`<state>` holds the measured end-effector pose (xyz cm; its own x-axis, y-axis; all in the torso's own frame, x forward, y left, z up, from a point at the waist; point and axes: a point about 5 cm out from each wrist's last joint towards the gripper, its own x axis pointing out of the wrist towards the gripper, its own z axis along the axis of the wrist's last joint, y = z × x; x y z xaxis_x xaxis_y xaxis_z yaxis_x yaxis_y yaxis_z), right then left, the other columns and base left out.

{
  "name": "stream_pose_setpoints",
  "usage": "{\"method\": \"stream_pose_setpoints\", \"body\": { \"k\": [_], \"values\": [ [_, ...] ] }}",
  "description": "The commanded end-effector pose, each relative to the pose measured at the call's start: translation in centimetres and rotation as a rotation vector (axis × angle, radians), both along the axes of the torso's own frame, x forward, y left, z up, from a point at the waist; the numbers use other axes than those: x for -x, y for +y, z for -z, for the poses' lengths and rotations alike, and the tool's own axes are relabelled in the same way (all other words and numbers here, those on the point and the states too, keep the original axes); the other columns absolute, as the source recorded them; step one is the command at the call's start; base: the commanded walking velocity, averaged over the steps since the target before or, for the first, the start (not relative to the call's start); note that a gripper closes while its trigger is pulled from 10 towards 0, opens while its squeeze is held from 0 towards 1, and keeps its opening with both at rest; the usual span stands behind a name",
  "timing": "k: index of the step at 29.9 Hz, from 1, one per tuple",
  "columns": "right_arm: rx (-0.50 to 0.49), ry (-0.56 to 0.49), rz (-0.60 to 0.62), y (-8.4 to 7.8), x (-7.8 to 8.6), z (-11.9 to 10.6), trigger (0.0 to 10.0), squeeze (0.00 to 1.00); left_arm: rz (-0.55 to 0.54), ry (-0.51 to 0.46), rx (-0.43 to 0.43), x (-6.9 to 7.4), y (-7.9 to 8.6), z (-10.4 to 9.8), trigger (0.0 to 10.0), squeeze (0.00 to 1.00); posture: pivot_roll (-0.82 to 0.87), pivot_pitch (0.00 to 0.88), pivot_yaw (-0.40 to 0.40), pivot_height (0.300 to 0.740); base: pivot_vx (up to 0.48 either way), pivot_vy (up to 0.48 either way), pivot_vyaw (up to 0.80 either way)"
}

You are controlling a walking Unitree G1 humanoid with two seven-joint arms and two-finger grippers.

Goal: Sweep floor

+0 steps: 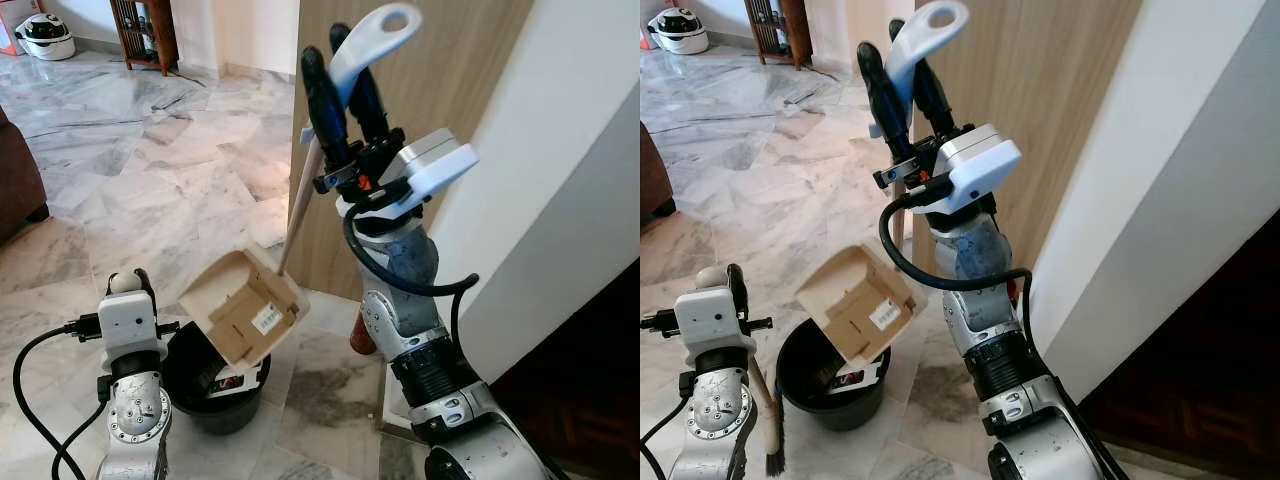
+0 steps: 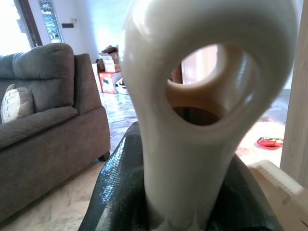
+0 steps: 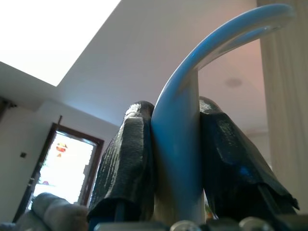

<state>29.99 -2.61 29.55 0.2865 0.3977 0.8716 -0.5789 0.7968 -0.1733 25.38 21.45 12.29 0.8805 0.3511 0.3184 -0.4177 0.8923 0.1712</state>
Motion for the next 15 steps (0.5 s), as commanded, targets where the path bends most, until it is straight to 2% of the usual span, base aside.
{"method": "stream_pose_setpoints", "body": {
  "k": [1,15],
  "values": [
    [-0.101,-0.044,-0.065,1.0,1.7,-1.0,10.0,0.00,0.040,-0.080,-0.024,-0.4,-0.7,-1.6,10.0,0.00,0.27,0.000,-0.065,0.740,0.000,0.000,0.00],
    [-0.114,-0.104,-0.136,1.8,3.8,-2.0,10.0,0.00,0.041,-0.084,-0.027,-0.5,-0.6,-1.7,10.0,0.00,0.27,0.000,-0.064,0.740,0.000,0.000,0.00]
  ]
}}
